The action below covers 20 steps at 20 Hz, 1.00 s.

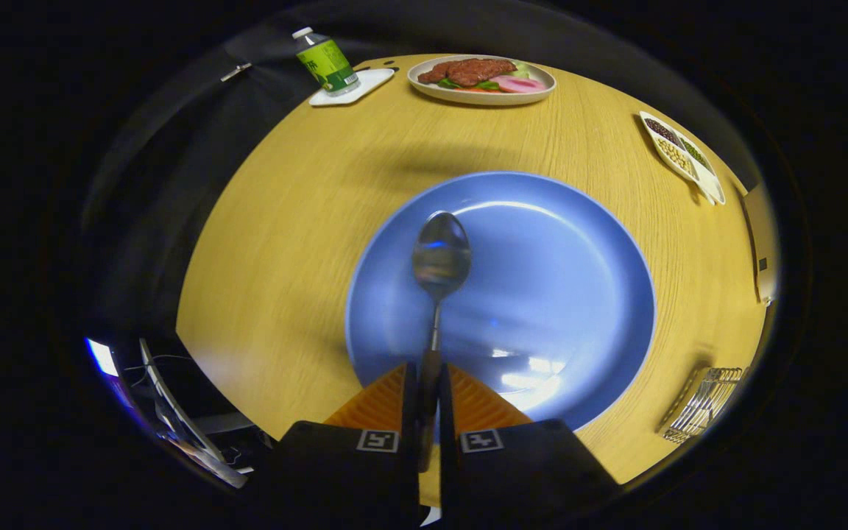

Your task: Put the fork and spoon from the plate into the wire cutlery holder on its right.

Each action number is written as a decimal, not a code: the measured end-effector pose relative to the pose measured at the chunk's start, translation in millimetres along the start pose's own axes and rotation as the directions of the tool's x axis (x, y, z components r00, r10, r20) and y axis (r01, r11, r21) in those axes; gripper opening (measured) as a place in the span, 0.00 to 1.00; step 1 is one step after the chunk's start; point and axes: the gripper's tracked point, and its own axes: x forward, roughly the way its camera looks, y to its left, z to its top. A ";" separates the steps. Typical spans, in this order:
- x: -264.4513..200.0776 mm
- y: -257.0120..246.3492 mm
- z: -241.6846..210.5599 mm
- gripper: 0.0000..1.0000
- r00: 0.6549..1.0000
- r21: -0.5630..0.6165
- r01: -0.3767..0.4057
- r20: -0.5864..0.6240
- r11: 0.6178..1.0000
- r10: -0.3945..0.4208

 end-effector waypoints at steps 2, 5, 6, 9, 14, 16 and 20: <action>-10.7 2.3 -2.3 0.09 0.999 0.030 -0.035 -0.004 0.999 0.035; -39.2 0.8 0.1 0.09 0.994 0.075 -0.106 0.029 0.992 0.104; -53.9 -2.1 2.5 0.09 0.991 0.085 -0.129 0.048 0.988 0.125; -100.5 -16.5 6.9 0.09 0.980 0.115 -0.185 0.097 0.976 0.174; -190.7 -72.9 -3.5 0.09 0.976 0.102 -0.191 0.123 0.976 0.178; -220.1 -106.9 -15.6 0.09 0.983 0.101 -0.156 0.109 0.983 0.145; -262.0 -173.8 -48.3 0.09 0.997 0.133 -0.065 0.041 0.989 0.060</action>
